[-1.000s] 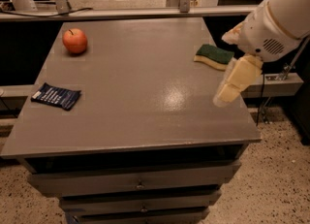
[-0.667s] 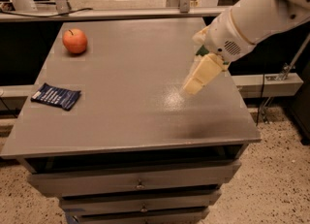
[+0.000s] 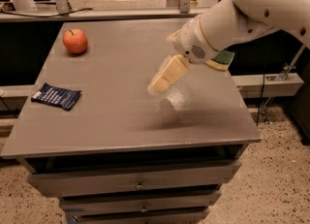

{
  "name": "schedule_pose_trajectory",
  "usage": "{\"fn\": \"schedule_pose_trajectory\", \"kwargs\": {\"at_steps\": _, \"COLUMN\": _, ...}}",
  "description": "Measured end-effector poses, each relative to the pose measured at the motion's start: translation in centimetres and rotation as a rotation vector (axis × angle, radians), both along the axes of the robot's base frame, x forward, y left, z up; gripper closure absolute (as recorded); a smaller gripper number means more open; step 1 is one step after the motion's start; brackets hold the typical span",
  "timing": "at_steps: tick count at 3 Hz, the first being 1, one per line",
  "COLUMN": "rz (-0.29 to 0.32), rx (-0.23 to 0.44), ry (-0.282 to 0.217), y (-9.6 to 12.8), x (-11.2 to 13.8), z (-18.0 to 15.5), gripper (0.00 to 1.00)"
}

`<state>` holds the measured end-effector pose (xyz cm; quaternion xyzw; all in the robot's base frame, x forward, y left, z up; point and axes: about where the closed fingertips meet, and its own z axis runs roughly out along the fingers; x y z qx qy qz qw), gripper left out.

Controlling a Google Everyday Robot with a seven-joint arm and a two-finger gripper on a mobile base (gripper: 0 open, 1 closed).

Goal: Pick apple

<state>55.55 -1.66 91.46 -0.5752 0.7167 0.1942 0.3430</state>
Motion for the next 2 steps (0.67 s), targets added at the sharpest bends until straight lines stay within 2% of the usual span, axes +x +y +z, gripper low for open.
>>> {"fn": "schedule_pose_trajectory", "kwargs": {"at_steps": 1, "rz": -0.013, "rx": 0.055, "ry": -0.039, "y": 1.6, "x": 2.1, "z": 0.2, "gripper": 0.00}}
{"fn": "schedule_pose_trajectory", "kwargs": {"at_steps": 2, "rz": -0.014, "rx": 0.168, "ry": -0.107, "y": 5.2, "x": 7.1, "z": 0.7, "gripper": 0.00}}
